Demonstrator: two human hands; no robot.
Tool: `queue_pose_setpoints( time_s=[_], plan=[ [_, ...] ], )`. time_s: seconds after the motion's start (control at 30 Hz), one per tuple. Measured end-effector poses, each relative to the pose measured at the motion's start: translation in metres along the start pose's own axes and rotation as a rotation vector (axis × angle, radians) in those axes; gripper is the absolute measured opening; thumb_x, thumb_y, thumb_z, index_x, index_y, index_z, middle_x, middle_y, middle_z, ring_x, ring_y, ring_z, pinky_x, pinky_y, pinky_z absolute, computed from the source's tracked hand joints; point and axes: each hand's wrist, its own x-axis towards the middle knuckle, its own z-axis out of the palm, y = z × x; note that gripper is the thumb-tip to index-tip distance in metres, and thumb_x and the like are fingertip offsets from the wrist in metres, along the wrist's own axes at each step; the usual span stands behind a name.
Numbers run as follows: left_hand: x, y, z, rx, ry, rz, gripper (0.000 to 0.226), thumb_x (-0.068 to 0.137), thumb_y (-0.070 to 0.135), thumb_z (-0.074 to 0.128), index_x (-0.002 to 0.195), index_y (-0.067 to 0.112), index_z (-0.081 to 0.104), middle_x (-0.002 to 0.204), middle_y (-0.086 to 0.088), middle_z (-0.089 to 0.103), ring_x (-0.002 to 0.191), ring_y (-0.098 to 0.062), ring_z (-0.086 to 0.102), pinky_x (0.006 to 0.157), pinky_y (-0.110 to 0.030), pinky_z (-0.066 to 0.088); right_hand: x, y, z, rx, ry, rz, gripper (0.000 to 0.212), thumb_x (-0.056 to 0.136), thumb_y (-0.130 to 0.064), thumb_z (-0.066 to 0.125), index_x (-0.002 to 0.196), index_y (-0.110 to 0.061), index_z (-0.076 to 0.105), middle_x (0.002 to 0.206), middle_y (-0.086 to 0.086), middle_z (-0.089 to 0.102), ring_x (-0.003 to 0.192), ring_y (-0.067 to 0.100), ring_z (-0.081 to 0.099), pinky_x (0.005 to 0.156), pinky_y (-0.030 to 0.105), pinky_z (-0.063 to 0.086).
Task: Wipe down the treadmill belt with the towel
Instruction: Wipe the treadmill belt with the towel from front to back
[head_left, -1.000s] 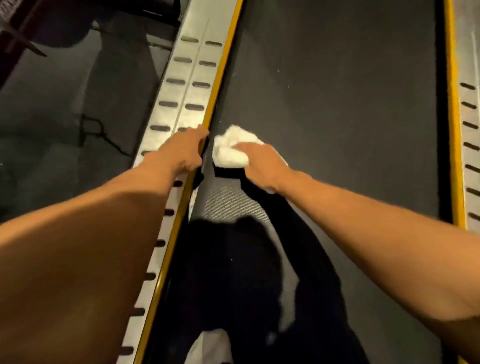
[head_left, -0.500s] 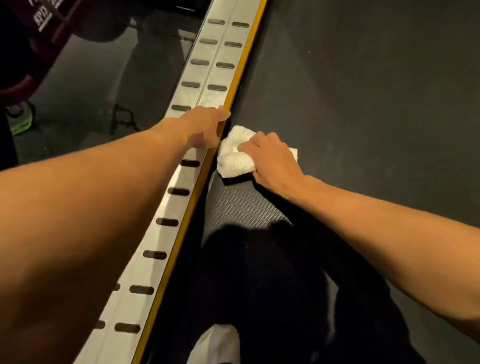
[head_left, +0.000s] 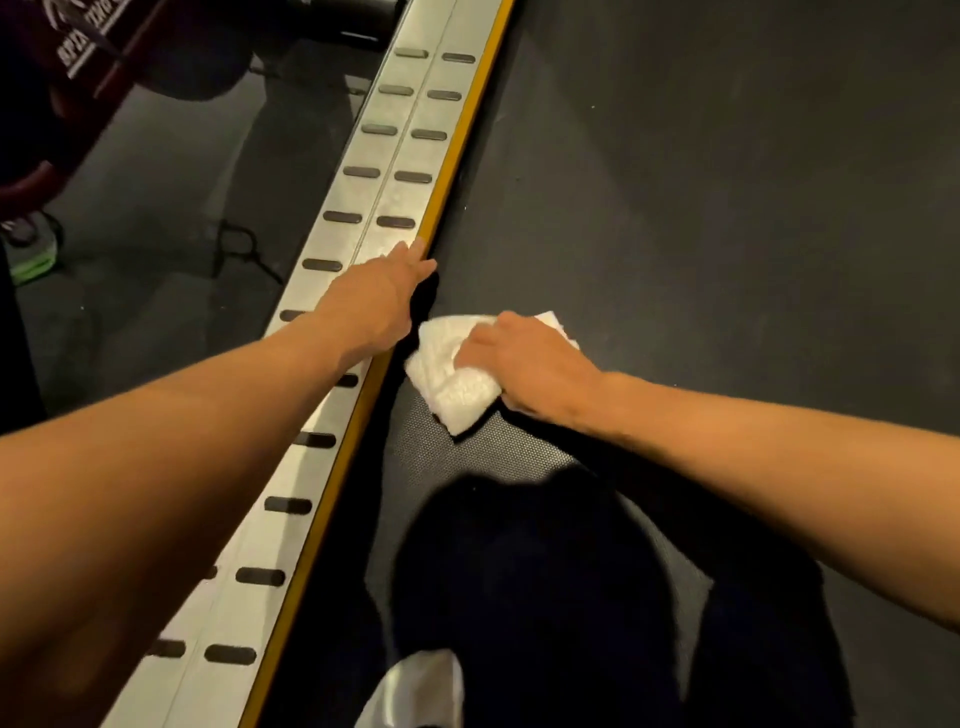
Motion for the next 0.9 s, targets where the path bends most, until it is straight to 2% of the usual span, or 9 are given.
queue_pose_setpoints(
  time_s=[0.1,0.23,0.4,0.5,0.57,0.63,0.73,0.83,0.9],
  plan=[
    [-0.008,-0.003,0.003,-0.02,-0.009,0.014,0.073,0.089,0.0,0.056,0.152,0.021,0.027,0.162,-0.005,0.012,0.14,-0.03,0.034,0.111,-0.042,0.035,-0.008,0.013,-0.003,0.148,0.01,0.034,0.058,0.072,0.004,0.053,0.118,-0.029,0.062,0.107,-0.002,0.065,0.096,0.023,0.058,0.074,0.033,0.046],
    [-0.01,0.002,-0.005,0.023,-0.047,0.035,0.059,0.09,0.004,0.051,0.147,0.013,0.038,0.159,-0.007,0.016,0.139,-0.031,0.033,0.108,-0.044,0.038,0.002,0.059,-0.018,0.179,0.28,0.264,0.04,0.083,-0.01,0.056,0.115,-0.033,0.062,0.121,-0.005,0.063,0.114,0.022,0.055,0.099,0.035,0.043],
    [-0.006,0.006,-0.005,0.112,-0.083,0.048,0.049,0.089,0.013,0.053,0.138,0.008,0.048,0.149,-0.01,0.022,0.129,-0.032,0.042,0.101,-0.045,0.045,-0.039,0.044,0.016,0.109,0.128,0.124,0.04,0.095,-0.025,0.038,0.132,-0.022,0.054,0.15,0.001,0.038,0.141,0.018,0.026,0.117,0.037,0.021],
    [-0.006,0.008,-0.003,0.134,-0.082,0.052,0.053,0.09,0.015,0.052,0.142,0.01,0.044,0.15,-0.012,0.022,0.133,-0.032,0.037,0.103,-0.046,0.043,-0.052,0.026,0.015,0.235,0.091,0.097,0.051,0.082,0.004,0.054,0.127,-0.021,0.06,0.14,-0.002,0.051,0.131,0.019,0.044,0.109,0.037,0.035],
    [-0.006,0.01,0.0,0.152,-0.089,0.046,0.054,0.09,0.015,0.051,0.143,0.011,0.042,0.153,-0.014,0.019,0.138,-0.033,0.03,0.108,-0.047,0.039,-0.044,0.037,0.0,0.325,0.267,0.174,0.044,0.083,0.001,0.06,0.121,-0.021,0.064,0.126,-0.012,0.057,0.118,0.011,0.052,0.101,0.025,0.038],
    [-0.006,0.013,0.001,0.17,-0.107,0.028,0.053,0.091,0.017,0.053,0.143,0.011,0.042,0.152,-0.016,0.019,0.14,-0.035,0.027,0.109,-0.049,0.037,-0.029,0.053,-0.012,0.253,0.304,0.238,0.042,0.085,-0.004,0.056,0.124,-0.018,0.062,0.128,-0.006,0.058,0.119,0.017,0.054,0.1,0.029,0.04],
    [-0.008,0.02,0.001,0.2,-0.123,0.008,0.054,0.091,0.021,0.056,0.143,0.013,0.04,0.151,-0.019,0.017,0.137,-0.039,0.027,0.107,-0.052,0.039,-0.032,0.065,-0.01,0.099,0.297,0.3,0.035,0.087,-0.031,0.048,0.117,-0.028,0.064,0.133,-0.001,0.058,0.125,0.021,0.05,0.11,0.041,0.035],
    [-0.016,0.026,0.009,0.216,-0.106,-0.027,0.051,0.091,0.023,0.053,0.14,0.014,0.04,0.153,-0.019,0.009,0.134,-0.042,0.03,0.103,-0.055,0.041,-0.053,0.042,0.009,0.088,0.056,0.215,0.045,0.096,-0.012,0.039,0.139,-0.02,0.048,0.154,0.007,0.031,0.143,0.026,0.023,0.117,0.043,0.019],
    [-0.022,0.031,0.012,0.22,-0.085,-0.039,0.051,0.091,0.025,0.052,0.14,0.014,0.04,0.153,-0.019,0.007,0.132,-0.041,0.031,0.103,-0.055,0.041,-0.066,0.026,0.015,0.122,-0.029,0.207,0.051,0.092,0.0,0.044,0.139,-0.019,0.048,0.153,0.006,0.032,0.142,0.027,0.026,0.115,0.04,0.024]
  ],
)
